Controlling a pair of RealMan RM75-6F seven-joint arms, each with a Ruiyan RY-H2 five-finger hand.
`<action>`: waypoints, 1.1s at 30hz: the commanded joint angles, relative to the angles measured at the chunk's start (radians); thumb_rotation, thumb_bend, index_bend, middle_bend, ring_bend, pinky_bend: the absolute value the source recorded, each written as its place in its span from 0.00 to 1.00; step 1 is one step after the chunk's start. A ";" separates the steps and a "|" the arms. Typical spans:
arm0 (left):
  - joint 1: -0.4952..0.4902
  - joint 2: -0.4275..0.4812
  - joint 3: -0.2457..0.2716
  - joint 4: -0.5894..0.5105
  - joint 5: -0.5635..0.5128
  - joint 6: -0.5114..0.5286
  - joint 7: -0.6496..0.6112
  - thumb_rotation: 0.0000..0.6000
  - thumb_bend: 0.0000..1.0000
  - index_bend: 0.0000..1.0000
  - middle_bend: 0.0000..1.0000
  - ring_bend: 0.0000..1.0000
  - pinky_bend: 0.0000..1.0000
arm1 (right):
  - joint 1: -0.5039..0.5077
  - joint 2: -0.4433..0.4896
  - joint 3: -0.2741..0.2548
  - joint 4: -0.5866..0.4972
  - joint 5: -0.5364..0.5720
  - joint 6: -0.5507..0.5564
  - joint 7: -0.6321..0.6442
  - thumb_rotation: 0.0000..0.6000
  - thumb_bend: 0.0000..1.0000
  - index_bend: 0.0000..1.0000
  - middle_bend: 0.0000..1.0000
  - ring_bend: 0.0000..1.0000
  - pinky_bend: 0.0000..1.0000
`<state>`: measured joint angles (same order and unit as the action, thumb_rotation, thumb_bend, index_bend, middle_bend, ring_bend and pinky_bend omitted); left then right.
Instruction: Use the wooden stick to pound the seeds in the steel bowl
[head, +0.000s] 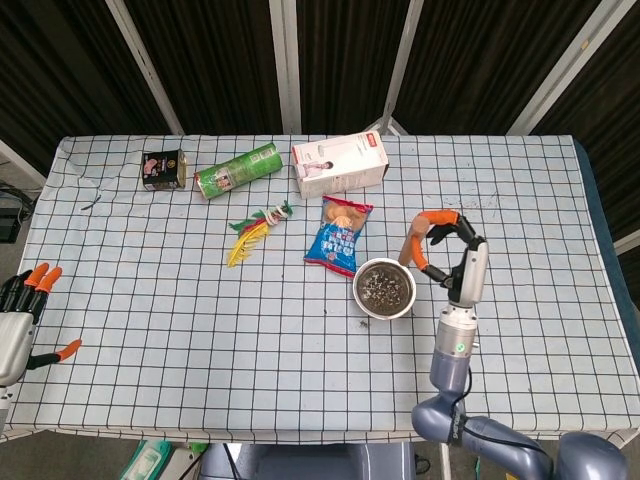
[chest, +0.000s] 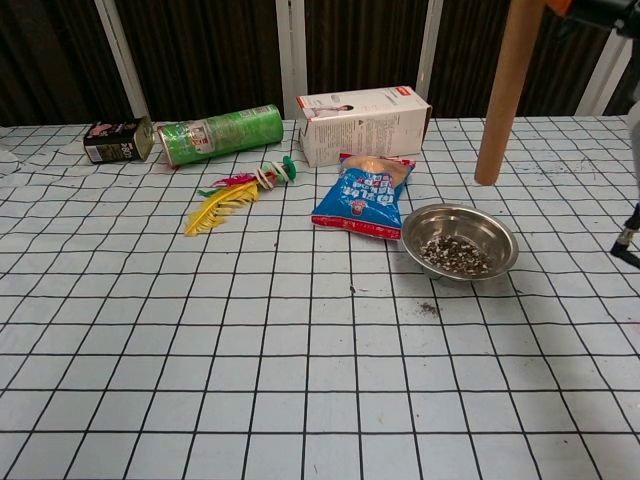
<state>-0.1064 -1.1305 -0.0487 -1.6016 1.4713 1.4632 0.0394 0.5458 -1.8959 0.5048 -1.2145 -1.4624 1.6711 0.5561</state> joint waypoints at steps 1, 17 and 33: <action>0.000 0.000 0.000 0.000 0.001 0.000 0.000 1.00 0.20 0.02 0.00 0.00 0.00 | -0.042 0.110 -0.018 -0.057 -0.024 -0.008 -0.047 1.00 0.87 0.74 0.65 0.60 0.66; 0.004 -0.005 -0.002 -0.005 -0.004 0.008 0.018 1.00 0.20 0.02 0.00 0.00 0.00 | -0.257 0.432 -0.139 -0.114 -0.050 0.029 -0.026 1.00 0.87 0.75 0.65 0.60 0.66; 0.007 -0.005 0.001 0.001 0.006 0.015 0.006 1.00 0.20 0.02 0.00 0.00 0.00 | -0.287 0.516 -0.361 0.033 -0.229 -0.035 -0.356 1.00 0.87 0.77 0.66 0.61 0.66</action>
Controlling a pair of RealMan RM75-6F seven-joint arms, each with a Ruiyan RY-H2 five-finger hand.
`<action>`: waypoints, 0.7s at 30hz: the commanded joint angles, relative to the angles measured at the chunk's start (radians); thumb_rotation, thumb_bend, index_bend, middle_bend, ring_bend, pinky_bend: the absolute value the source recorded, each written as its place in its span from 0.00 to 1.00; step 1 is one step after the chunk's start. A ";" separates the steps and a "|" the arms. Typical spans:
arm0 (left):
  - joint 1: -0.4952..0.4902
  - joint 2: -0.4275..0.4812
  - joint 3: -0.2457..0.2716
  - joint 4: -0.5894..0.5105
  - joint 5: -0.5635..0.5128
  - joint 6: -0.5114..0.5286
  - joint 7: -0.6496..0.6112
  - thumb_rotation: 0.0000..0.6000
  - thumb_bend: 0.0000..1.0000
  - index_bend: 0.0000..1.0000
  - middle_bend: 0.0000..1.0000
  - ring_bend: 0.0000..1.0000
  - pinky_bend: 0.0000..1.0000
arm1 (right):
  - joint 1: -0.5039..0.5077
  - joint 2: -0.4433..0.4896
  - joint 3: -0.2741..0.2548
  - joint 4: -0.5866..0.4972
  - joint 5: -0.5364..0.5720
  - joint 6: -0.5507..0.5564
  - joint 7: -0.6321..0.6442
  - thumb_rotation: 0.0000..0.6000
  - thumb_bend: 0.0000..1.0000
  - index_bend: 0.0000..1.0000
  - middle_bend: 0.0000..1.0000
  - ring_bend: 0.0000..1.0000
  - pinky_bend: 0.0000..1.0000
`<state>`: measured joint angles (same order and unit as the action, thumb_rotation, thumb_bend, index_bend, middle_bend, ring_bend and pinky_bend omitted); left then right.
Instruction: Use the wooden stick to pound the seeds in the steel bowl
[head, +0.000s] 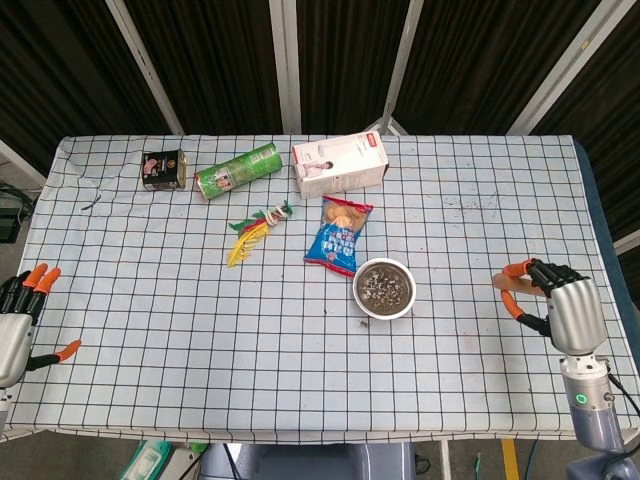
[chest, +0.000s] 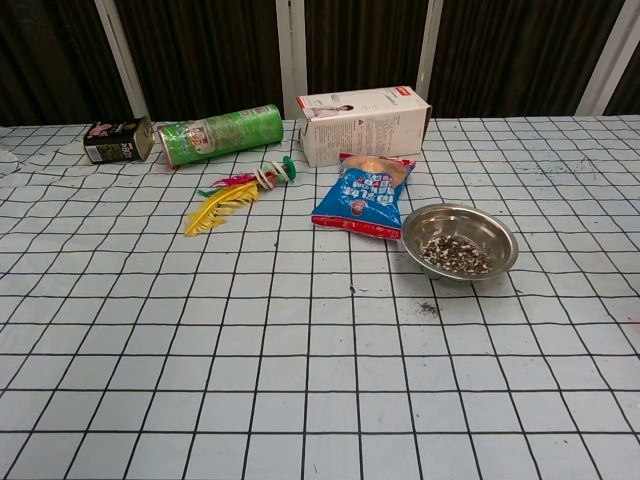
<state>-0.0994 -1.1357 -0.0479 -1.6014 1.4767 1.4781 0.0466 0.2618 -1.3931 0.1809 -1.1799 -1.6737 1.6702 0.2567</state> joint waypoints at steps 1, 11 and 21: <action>0.000 0.000 0.001 0.001 0.001 0.001 -0.003 1.00 0.20 0.02 0.00 0.00 0.00 | -0.005 0.016 -0.044 -0.011 -0.013 -0.046 -0.075 1.00 0.87 0.77 0.66 0.61 0.66; 0.001 0.001 0.001 0.004 0.004 0.001 -0.008 1.00 0.20 0.02 0.00 0.00 0.00 | -0.005 0.051 -0.094 -0.085 0.006 -0.151 -0.305 1.00 0.87 0.77 0.67 0.61 0.66; 0.001 0.001 0.002 0.005 0.004 0.001 -0.010 1.00 0.20 0.02 0.00 0.00 0.00 | -0.019 0.082 -0.113 -0.152 -0.012 -0.125 -0.326 1.00 0.87 0.50 0.52 0.44 0.55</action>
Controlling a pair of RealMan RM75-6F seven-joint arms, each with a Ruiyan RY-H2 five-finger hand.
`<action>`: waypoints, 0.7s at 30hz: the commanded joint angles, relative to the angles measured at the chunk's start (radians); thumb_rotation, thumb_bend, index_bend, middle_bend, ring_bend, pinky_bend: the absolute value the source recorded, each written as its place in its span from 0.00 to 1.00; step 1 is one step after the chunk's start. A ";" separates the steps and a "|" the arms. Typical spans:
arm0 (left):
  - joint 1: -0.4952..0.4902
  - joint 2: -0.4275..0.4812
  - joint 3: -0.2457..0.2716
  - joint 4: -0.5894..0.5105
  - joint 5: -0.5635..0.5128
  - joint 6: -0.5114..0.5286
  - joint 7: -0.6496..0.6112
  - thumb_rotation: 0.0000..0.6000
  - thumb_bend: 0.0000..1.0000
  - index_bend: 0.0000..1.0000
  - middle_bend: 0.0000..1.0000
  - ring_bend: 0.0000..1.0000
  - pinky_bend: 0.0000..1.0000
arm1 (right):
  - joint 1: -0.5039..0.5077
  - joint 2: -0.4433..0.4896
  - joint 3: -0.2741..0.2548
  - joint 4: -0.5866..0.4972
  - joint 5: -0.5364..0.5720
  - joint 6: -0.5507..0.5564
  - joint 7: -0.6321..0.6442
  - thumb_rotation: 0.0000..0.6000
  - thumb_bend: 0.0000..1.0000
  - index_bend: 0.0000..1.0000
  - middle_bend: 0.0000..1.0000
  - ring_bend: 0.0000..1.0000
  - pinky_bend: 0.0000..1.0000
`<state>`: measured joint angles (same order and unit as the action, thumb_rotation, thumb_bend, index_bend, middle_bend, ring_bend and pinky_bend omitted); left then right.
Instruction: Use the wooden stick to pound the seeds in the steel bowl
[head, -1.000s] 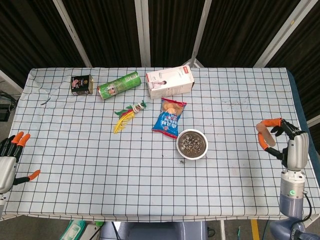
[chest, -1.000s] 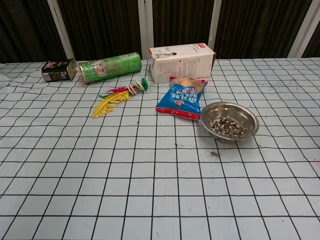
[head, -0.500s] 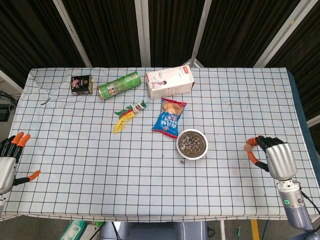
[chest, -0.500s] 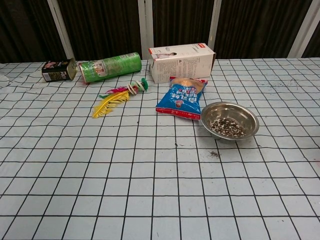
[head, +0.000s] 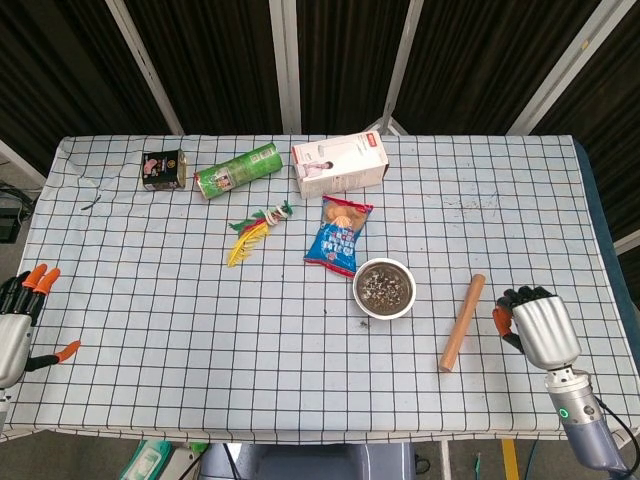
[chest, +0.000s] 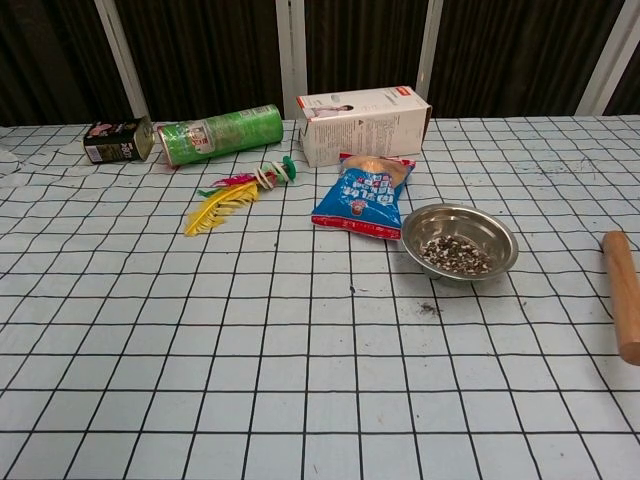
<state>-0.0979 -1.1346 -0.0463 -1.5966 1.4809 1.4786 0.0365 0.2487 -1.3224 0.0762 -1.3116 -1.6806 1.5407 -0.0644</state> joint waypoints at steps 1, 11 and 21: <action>0.000 0.000 0.000 0.000 0.000 0.000 0.000 1.00 0.20 0.02 0.00 0.00 0.00 | -0.007 0.013 -0.009 -0.027 -0.009 0.008 -0.008 1.00 0.87 0.45 0.49 0.41 0.52; 0.000 0.000 0.000 -0.001 0.000 0.000 -0.001 1.00 0.20 0.02 0.00 0.00 0.00 | -0.022 0.020 -0.007 -0.054 0.002 0.026 -0.040 1.00 0.45 0.05 0.21 0.10 0.17; -0.001 -0.001 -0.002 0.004 -0.004 -0.003 -0.001 1.00 0.20 0.02 0.00 0.00 0.00 | -0.085 0.108 0.008 -0.226 0.195 -0.050 -0.012 1.00 0.29 0.00 0.00 0.00 0.00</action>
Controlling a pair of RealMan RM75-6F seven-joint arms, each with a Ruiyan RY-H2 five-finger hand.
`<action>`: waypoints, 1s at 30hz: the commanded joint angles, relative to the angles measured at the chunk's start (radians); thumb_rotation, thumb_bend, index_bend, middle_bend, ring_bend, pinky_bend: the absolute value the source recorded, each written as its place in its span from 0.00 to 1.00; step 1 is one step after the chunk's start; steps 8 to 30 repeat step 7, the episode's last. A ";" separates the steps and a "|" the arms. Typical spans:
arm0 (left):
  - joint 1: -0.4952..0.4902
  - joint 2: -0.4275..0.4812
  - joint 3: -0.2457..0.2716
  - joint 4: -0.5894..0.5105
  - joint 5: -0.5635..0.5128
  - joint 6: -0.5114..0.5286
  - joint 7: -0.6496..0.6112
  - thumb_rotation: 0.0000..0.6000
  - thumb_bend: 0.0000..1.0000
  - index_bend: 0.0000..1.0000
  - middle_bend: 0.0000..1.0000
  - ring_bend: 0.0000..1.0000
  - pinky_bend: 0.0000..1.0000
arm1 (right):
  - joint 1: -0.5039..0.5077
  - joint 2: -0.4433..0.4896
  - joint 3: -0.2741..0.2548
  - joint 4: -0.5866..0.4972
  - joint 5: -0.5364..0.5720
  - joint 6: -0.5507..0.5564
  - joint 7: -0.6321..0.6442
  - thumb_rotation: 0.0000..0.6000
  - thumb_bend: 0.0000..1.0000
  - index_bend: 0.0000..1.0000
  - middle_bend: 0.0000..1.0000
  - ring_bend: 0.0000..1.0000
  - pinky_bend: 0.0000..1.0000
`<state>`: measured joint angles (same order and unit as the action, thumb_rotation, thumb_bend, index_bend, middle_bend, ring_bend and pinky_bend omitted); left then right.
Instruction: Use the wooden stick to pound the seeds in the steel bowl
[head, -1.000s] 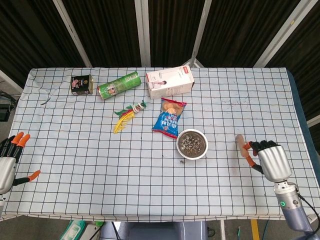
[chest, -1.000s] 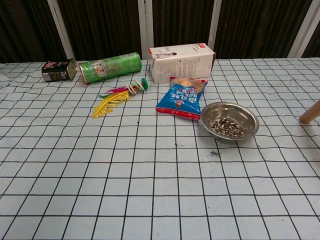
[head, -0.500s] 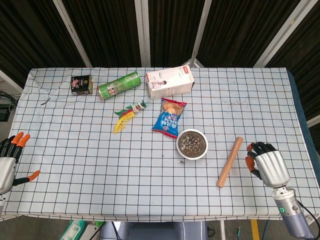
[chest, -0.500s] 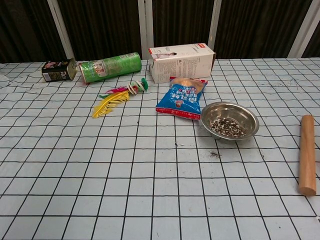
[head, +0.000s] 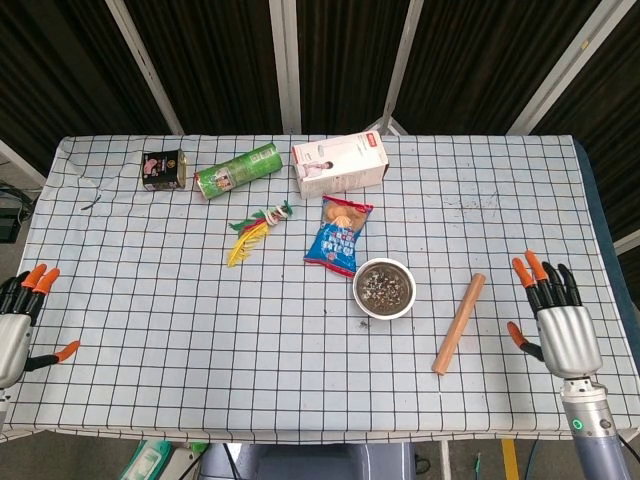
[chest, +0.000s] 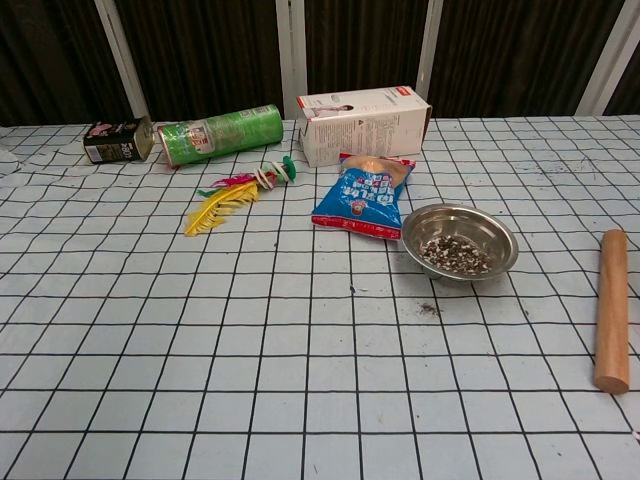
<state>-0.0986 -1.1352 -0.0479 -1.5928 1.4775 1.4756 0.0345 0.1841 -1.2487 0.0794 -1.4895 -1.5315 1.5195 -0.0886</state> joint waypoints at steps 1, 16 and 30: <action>0.000 0.000 0.000 -0.001 0.000 0.000 0.002 1.00 0.20 0.02 0.00 0.00 0.00 | -0.025 0.040 0.005 -0.058 0.055 -0.031 0.014 1.00 0.29 0.00 0.00 0.00 0.00; 0.000 0.000 0.000 -0.002 0.001 0.001 0.002 1.00 0.20 0.02 0.00 0.00 0.00 | -0.034 0.053 0.013 -0.071 0.072 -0.030 0.011 1.00 0.29 0.00 0.00 0.00 0.00; 0.000 0.000 0.000 -0.002 0.001 0.001 0.002 1.00 0.20 0.02 0.00 0.00 0.00 | -0.034 0.053 0.013 -0.071 0.072 -0.030 0.011 1.00 0.29 0.00 0.00 0.00 0.00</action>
